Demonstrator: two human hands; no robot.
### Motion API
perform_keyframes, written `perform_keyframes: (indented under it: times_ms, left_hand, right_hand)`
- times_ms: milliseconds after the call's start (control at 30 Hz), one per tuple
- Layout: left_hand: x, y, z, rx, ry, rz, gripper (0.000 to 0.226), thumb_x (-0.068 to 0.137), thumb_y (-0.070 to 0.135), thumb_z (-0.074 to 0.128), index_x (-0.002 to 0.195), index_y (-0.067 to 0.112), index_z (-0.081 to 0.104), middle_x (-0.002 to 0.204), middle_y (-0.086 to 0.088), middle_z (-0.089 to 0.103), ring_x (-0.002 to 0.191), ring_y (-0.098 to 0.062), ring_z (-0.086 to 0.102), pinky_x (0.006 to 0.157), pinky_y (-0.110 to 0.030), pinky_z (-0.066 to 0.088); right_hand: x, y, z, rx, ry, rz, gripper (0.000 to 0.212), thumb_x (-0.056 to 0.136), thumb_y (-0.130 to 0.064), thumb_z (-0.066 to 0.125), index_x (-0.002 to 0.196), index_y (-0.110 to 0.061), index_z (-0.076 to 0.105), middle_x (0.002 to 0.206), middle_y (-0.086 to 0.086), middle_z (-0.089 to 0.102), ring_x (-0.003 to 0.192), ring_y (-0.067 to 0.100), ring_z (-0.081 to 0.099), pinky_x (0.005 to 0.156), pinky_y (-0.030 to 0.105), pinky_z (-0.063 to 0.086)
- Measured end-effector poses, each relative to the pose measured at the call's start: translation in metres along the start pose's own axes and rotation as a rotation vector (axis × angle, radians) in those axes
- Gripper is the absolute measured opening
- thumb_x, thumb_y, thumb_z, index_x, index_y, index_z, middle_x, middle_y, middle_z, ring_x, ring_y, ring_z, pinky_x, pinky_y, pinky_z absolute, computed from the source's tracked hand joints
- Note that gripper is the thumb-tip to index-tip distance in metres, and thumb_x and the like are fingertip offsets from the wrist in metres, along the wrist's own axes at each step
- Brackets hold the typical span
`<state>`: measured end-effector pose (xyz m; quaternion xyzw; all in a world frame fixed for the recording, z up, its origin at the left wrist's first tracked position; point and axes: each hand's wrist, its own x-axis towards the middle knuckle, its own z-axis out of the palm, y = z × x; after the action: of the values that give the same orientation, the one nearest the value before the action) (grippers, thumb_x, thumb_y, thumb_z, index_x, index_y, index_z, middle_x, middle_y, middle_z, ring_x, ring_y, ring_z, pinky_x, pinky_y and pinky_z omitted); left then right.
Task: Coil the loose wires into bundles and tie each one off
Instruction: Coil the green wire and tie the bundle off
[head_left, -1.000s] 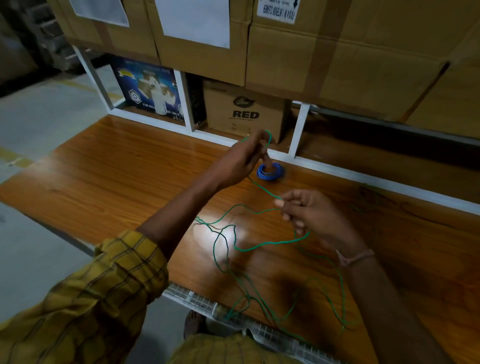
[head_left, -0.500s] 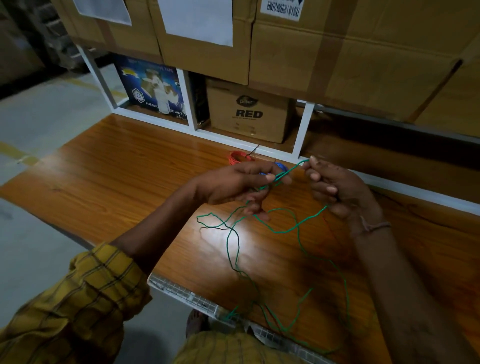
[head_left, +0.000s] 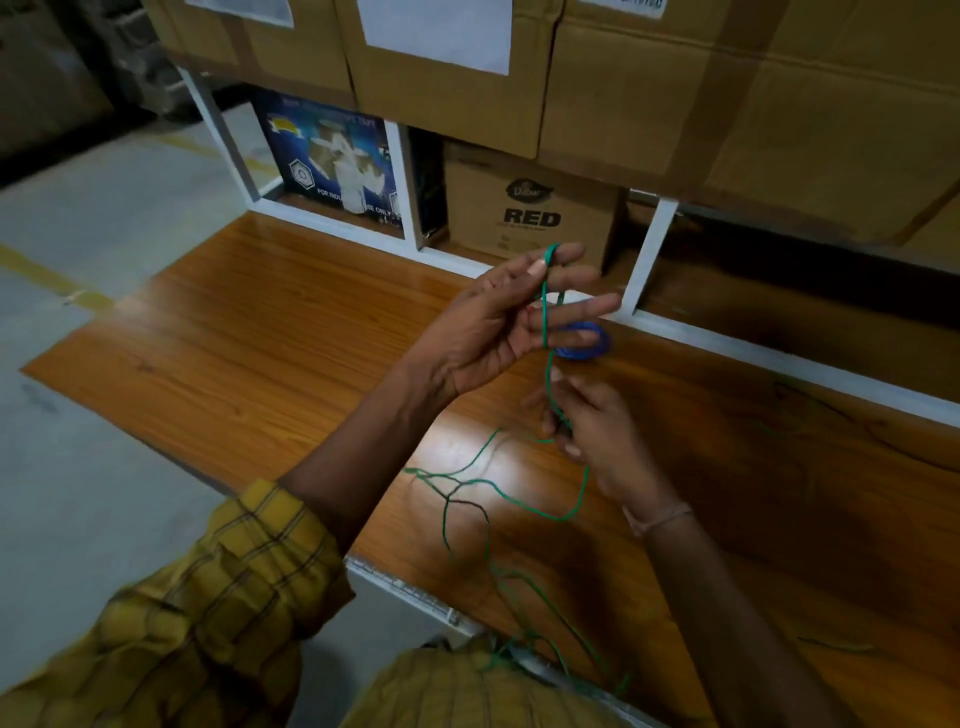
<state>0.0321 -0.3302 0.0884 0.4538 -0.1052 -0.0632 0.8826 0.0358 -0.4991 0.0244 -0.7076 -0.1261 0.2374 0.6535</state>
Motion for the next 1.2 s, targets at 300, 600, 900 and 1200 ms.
perform_keyframes:
  times_ms: [300, 600, 900, 1200]
  left_hand:
    - [0.004, 0.026, -0.052, 0.808, 0.181, 0.100, 0.033, 0.115, 0.017, 0.044, 0.145, 0.005, 0.048, 0.131, -0.010, 0.074, 0.130, -0.022, 0.067, 0.101, -0.035, 0.055]
    - [-0.019, 0.052, -0.065, 1.138, -0.182, -0.081, 0.026, 0.115, 0.026, 0.041, 0.135, 0.011, 0.050, 0.114, -0.002, 0.075, 0.066, -0.024, 0.077, 0.079, -0.038, 0.062]
    - [-0.046, 0.075, -0.079, 0.453, -0.387, -0.300, 0.040, 0.115, 0.014, 0.033, 0.151, 0.000, 0.043, 0.084, -0.025, 0.065, 0.038, -0.009, 0.039, 0.097, -0.061, 0.057]
    - [-0.037, 0.058, -0.072, 0.070, -0.051, -0.032, 0.044, 0.115, 0.015, 0.032, 0.153, -0.006, 0.042, 0.097, -0.013, 0.070, 0.062, -0.013, 0.069, 0.073, -0.030, 0.063]
  right_hand:
    - [0.001, -0.042, 0.033, -0.406, -0.010, -0.055, 0.021, 0.100, -0.025, 0.064, 0.087, -0.010, 0.067, 0.053, 0.005, 0.064, 0.038, 0.002, 0.045, 0.045, 0.019, 0.037]
    - [0.017, -0.108, 0.011, 0.557, -0.064, -0.012, 0.022, 0.090, -0.022, 0.057, 0.082, -0.001, 0.058, 0.043, -0.003, 0.039, 0.033, 0.006, 0.032, 0.066, 0.027, 0.055]
    - [0.059, -0.087, 0.002, 0.449, 0.050, -0.089, 0.025, 0.103, -0.019, 0.051, 0.090, -0.009, 0.069, 0.055, -0.006, 0.037, 0.044, 0.004, 0.020, 0.037, 0.016, 0.022]
    - [0.053, -0.027, 0.053, -0.127, 0.205, -0.100, 0.022, 0.104, -0.021, 0.057, 0.088, -0.012, 0.069, 0.063, 0.011, 0.041, 0.038, 0.001, 0.033, 0.037, 0.015, 0.026]
